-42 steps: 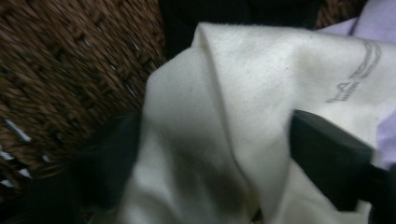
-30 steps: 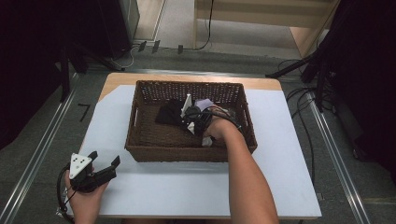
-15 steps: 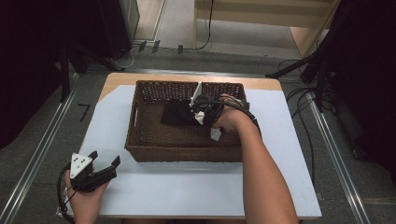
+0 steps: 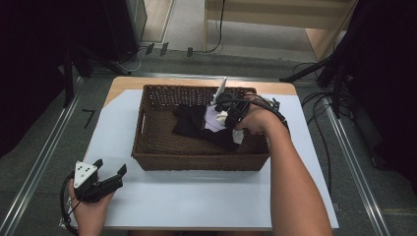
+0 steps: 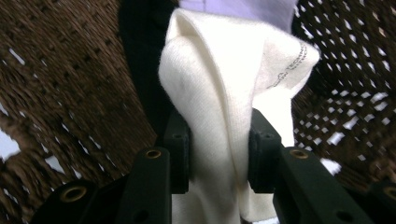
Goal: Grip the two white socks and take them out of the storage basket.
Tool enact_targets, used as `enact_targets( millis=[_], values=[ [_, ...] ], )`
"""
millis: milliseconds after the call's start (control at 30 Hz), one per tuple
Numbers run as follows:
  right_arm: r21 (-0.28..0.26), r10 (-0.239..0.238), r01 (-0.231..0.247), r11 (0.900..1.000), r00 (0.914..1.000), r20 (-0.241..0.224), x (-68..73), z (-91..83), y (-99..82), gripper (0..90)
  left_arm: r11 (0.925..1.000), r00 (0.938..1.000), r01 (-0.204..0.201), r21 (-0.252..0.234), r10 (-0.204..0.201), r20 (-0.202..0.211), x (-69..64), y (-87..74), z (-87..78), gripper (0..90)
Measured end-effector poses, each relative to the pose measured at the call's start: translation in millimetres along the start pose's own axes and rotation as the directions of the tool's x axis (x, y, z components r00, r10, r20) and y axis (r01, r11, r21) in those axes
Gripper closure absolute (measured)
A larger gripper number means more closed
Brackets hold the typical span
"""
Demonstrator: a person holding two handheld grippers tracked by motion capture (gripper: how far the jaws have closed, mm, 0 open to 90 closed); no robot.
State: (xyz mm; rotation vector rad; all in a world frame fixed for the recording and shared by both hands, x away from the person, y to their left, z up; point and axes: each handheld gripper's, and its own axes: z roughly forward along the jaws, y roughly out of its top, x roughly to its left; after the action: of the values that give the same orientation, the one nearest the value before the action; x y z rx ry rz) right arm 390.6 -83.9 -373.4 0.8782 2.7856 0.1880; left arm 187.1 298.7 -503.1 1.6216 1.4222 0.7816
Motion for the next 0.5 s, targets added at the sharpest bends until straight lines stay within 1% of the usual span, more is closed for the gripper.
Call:
enact_targets(
  millis=[167,233,267,400,500],
  values=[
    [0.001,-0.008,0.008,1.0,1.0,-0.005,-4.2,-11.2,-7.0,69.6,1.0,1.0,-0.003,0.0,0.003,-0.002,-0.1,0.0,0.2,15.8],
    [0.0,-0.018,0.018,0.9998,0.9997,-0.018,-5.1,-19.2,-10.1,70.3,1.0,1.0,-0.004,0.002,0.004,-0.002,-0.2,0.1,0.1,15.8],
    [0.0,-0.018,0.018,0.9998,0.9997,-0.018,-5.1,-19.2,-10.1,70.3,1.0,1.0,-0.004,0.002,0.004,-0.002,-0.2,0.1,0.1,15.8],
    [0.008,-0.03,0.031,0.9995,0.9986,-0.042,-6.4,-30.2,-15.1,70.6,1.0,1.0,-0.008,0.003,0.008,-0.002,-0.1,0.1,0.1,15.8],
    [0.011,-0.03,0.031,0.9995,0.9985,-0.045,-8.6,-39.8,-19.1,70.6,1.0,1.0,-0.008,0.003,0.008,-0.002,-0.1,0.1,0.1,15.8]
  ],
)
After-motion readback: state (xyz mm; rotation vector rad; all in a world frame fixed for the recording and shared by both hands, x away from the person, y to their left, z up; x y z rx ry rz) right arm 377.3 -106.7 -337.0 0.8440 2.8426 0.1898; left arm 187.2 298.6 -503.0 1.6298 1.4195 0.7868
